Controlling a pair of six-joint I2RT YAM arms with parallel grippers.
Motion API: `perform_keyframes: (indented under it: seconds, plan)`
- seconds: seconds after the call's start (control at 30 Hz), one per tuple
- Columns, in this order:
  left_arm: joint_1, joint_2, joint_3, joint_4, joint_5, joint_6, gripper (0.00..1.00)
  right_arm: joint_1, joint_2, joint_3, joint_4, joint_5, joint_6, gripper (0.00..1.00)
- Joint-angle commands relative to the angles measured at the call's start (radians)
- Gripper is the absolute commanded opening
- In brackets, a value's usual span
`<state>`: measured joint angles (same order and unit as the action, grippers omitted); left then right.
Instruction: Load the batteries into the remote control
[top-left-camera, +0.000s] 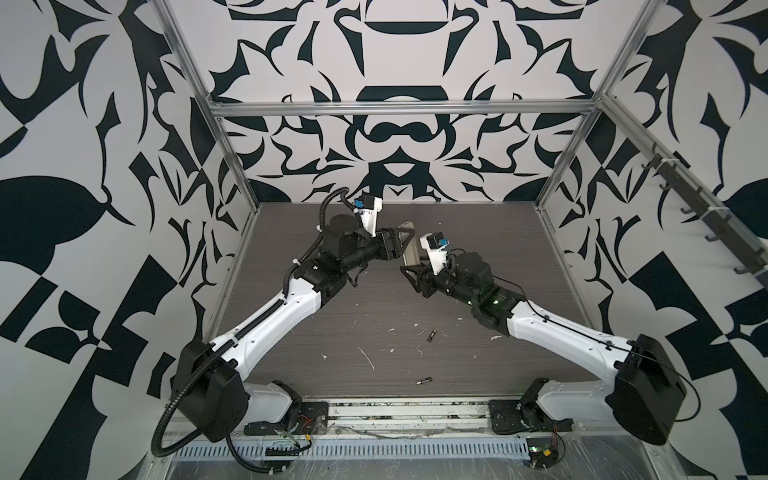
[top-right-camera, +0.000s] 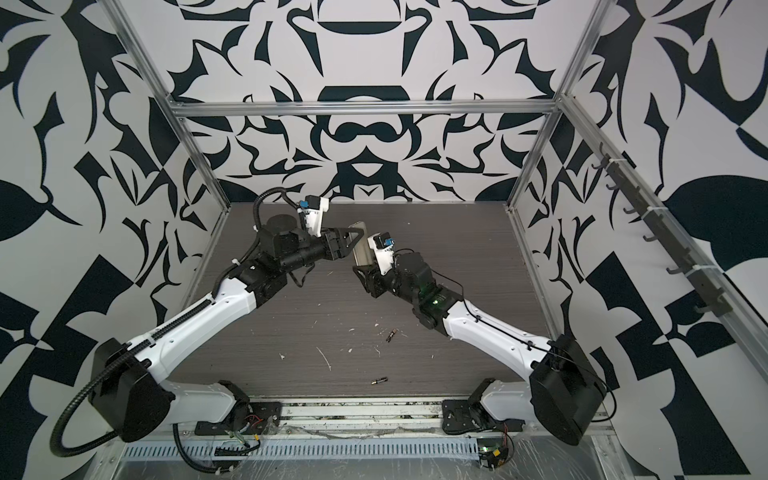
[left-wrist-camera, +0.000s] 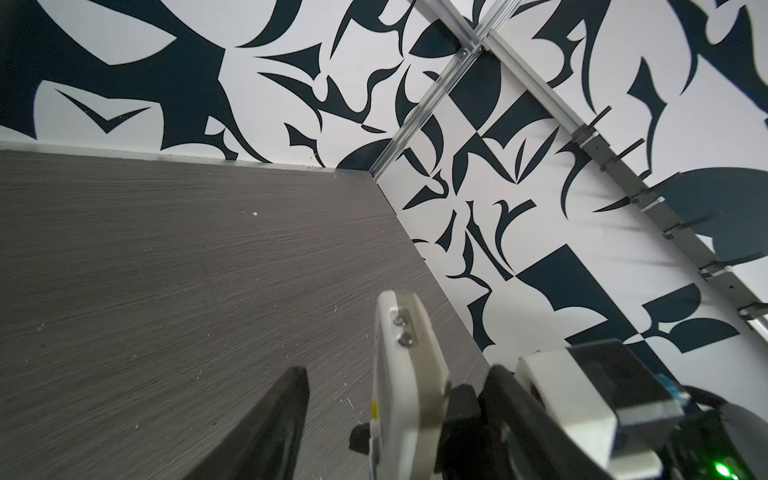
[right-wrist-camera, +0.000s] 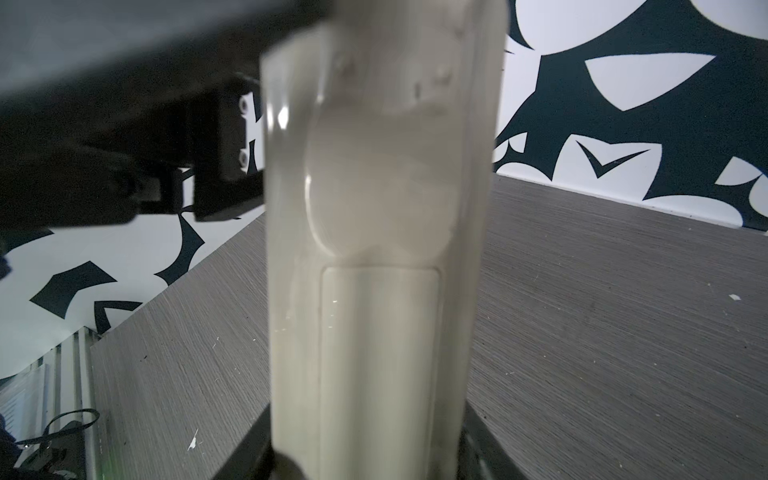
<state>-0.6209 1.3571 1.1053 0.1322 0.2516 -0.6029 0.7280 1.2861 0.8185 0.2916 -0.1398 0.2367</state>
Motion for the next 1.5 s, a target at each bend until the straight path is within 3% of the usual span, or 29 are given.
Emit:
perform_keyframes:
  seconds: [0.0,0.4,1.1,1.47]
  plan:
    - [-0.013,0.019,0.028,0.007,-0.028,0.012,0.68,0.012,-0.004,0.048,0.053,0.021,-0.004,0.00]
    - [-0.017,0.060,0.047,0.009,-0.015,0.015,0.49,0.019,-0.002,0.032,0.070,0.025,-0.009,0.00]
    - [-0.016,0.041,0.057,-0.002,-0.047,0.037,0.57,0.025,0.005,0.026,0.080,0.035,-0.013,0.00]
    - [-0.016,0.041,0.064,-0.016,-0.054,0.037,0.45,0.031,0.009,0.025,0.079,0.056,-0.022,0.00]
